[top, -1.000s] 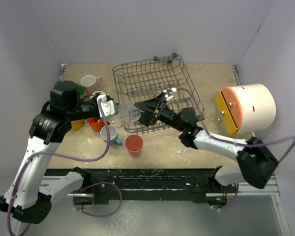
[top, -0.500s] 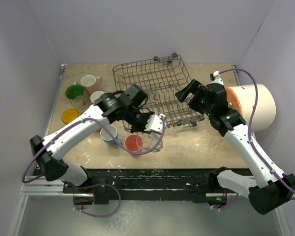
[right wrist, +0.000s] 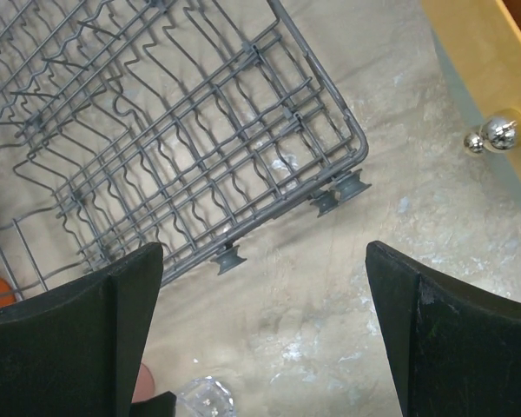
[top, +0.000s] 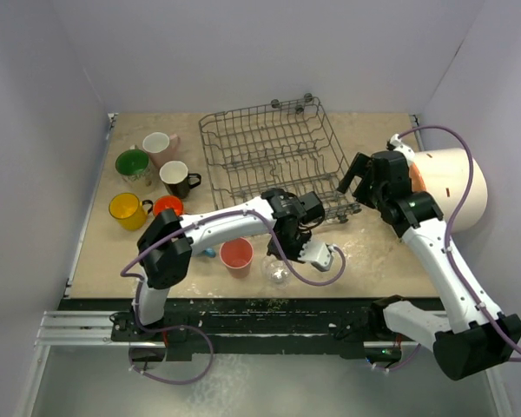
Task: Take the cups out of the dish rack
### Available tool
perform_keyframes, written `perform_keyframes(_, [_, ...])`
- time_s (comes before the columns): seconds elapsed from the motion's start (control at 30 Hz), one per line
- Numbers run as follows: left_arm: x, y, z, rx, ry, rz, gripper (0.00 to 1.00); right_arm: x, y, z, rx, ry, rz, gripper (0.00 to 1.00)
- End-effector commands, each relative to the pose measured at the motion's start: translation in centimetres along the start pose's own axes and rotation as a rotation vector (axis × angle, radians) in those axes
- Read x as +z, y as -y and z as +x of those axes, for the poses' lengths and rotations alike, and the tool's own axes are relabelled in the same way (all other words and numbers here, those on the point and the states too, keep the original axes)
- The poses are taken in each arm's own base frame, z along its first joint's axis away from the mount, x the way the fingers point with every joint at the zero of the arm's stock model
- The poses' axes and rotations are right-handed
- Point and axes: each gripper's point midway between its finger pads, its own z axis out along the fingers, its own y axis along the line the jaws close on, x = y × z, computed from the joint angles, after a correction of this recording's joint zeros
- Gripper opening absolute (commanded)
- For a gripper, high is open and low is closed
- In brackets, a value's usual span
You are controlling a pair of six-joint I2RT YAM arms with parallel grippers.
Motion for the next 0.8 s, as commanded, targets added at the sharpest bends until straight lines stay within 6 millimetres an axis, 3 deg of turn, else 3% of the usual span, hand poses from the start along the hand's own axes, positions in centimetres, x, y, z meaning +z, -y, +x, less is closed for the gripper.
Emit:
perform_keyframes(0.0, [-1.3,-2.0,-0.6,-0.019,-0.025,-0.109,0.0,-1.0,0.7,-1.2,-0.026,0.047,0.018,1.0])
perform_keyframes(0.2, [-0.1,-2.3,-0.1,-0.028,-0.079,-0.119,0.01,-1.5,0.8,-0.9,-0.025,0.051,-0.005,1.0])
perform_keyframes(0.27, [0.1,-2.5,-0.2,-0.035,-0.086,-0.127,0.19,-1.6,0.8,-0.7,-0.024,0.048,-0.013,1.0])
perform_keyframes(0.37, [-0.3,-2.7,-0.6,-0.042,-0.075,-0.152,0.54,-1.7,0.7,-0.5,-0.021,0.045,-0.029,1.0])
perform_keyframes(0.4, [-0.7,-3.0,-0.8,-0.042,-0.066,-0.17,0.6,-1.7,0.6,-0.5,-0.021,0.047,-0.033,1.0])
perform_keyframes(0.57, [-4.1,-4.3,-1.8,-0.044,-0.008,-0.308,0.97,-2.3,0.6,-1.2,-0.027,0.075,-0.041,1.0])
perform_keyframes(0.67, [-7.2,-4.8,-2.4,-0.054,0.041,-0.398,0.99,-2.8,0.7,-1.8,-0.035,0.093,-0.033,1.0])
perform_keyframes(0.77, [-11.9,-5.7,-2.5,-0.094,0.133,-0.516,0.99,-3.5,0.9,-2.4,-0.038,0.118,-0.033,1.0])
